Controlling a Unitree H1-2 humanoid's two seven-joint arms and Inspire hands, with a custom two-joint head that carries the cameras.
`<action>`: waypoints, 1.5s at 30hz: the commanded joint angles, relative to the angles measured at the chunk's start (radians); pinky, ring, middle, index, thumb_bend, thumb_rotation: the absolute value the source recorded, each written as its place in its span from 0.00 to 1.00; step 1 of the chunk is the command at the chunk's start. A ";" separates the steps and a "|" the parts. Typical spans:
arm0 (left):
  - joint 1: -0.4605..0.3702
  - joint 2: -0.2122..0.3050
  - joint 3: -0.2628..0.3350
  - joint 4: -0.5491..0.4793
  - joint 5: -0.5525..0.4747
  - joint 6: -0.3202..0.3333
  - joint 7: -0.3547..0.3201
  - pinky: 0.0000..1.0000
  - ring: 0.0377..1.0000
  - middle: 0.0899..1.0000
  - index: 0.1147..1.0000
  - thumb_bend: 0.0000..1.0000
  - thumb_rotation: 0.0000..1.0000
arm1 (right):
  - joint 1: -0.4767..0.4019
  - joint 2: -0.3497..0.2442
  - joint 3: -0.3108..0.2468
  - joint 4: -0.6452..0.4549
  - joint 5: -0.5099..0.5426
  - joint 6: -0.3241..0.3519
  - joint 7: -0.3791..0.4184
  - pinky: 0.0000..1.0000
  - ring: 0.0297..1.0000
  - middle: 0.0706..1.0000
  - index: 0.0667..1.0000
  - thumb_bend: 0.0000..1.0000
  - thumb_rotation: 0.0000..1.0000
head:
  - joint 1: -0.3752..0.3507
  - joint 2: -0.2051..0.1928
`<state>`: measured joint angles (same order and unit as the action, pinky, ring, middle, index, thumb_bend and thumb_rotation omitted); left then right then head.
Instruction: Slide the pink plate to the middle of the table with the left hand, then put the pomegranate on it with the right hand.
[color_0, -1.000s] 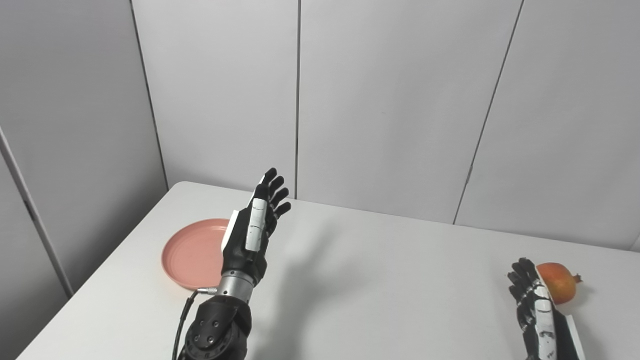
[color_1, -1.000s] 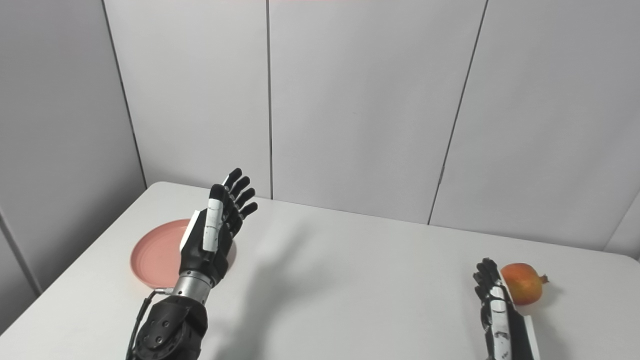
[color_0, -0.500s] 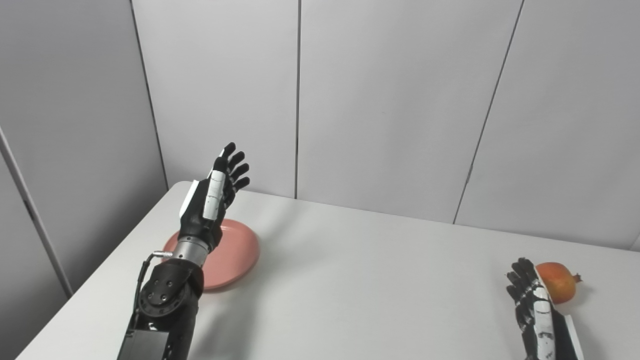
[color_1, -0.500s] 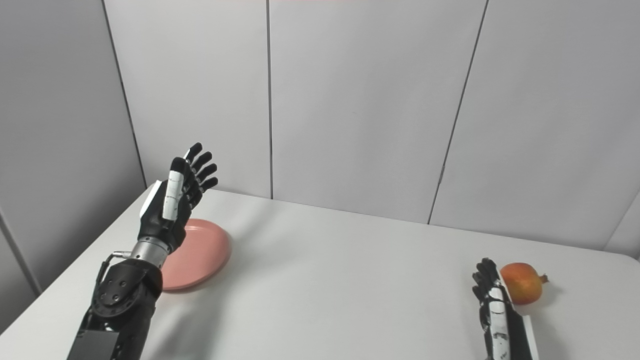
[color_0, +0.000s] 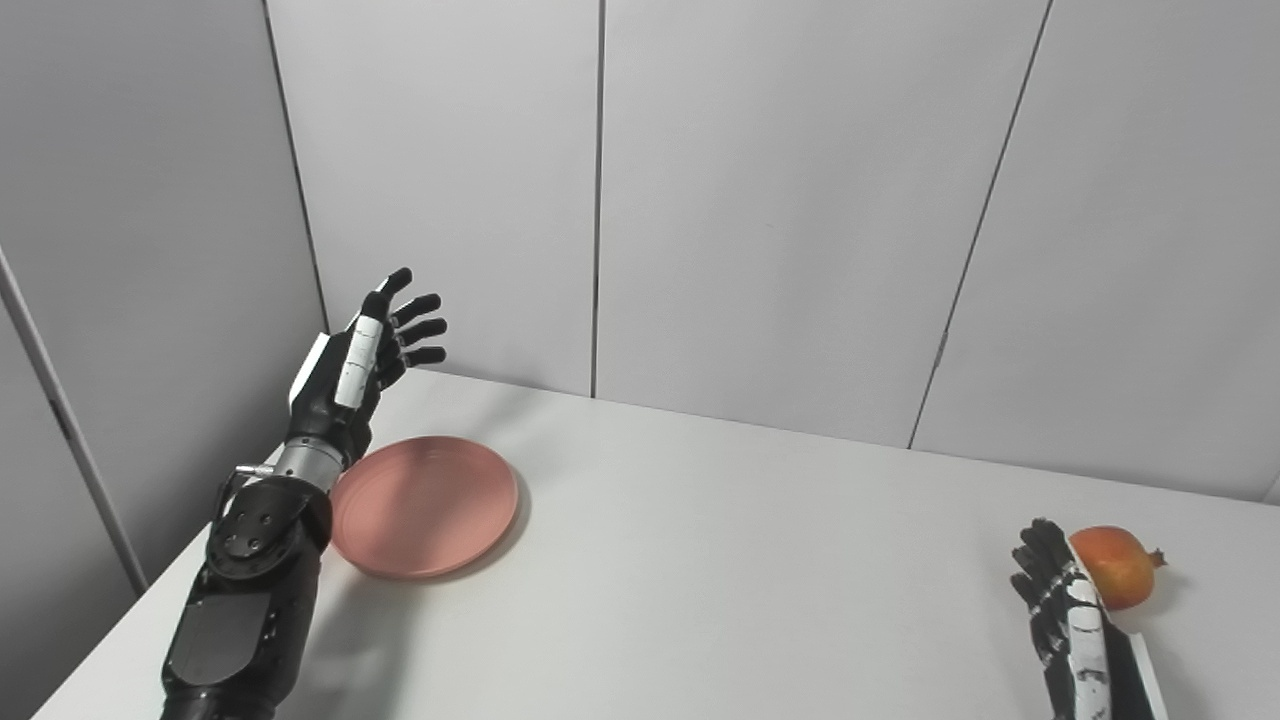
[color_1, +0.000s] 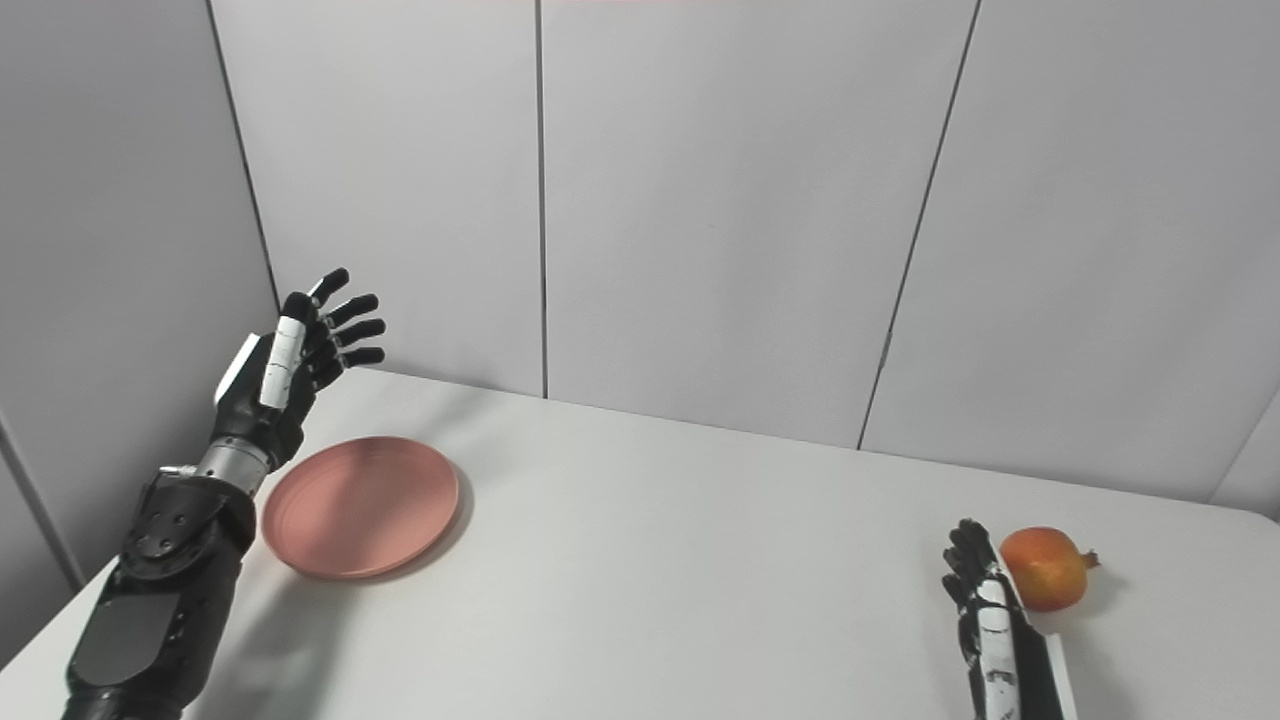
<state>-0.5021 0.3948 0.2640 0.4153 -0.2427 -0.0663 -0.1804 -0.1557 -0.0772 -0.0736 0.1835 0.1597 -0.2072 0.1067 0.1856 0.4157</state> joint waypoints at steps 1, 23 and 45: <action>-0.074 0.043 0.012 0.021 -0.019 -0.071 -0.026 0.70 0.78 0.81 0.86 1.00 0.96 | 0.104 0.026 0.010 0.065 0.007 0.025 0.003 0.96 0.94 0.92 0.90 0.76 0.98 | 0.001 0.001; -0.127 0.103 0.054 0.359 -0.058 -0.200 -0.054 0.75 0.86 0.87 0.89 0.98 0.93 | 0.109 0.020 0.014 0.054 0.006 0.031 0.008 0.94 0.92 0.90 0.89 0.75 0.99 | -0.005 0.015; -0.148 0.114 0.044 0.617 -0.064 -0.320 -0.115 0.83 0.84 0.84 0.87 1.00 0.87 | 0.120 0.019 0.016 0.021 0.009 0.075 0.005 0.91 0.90 0.89 0.88 0.75 0.98 | -0.010 0.033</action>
<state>-0.5829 0.4768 0.3088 1.0518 -0.3037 -0.3360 -0.2729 -0.1317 -0.0775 -0.0661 0.1486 0.1653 -0.1590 0.1078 0.1749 0.4479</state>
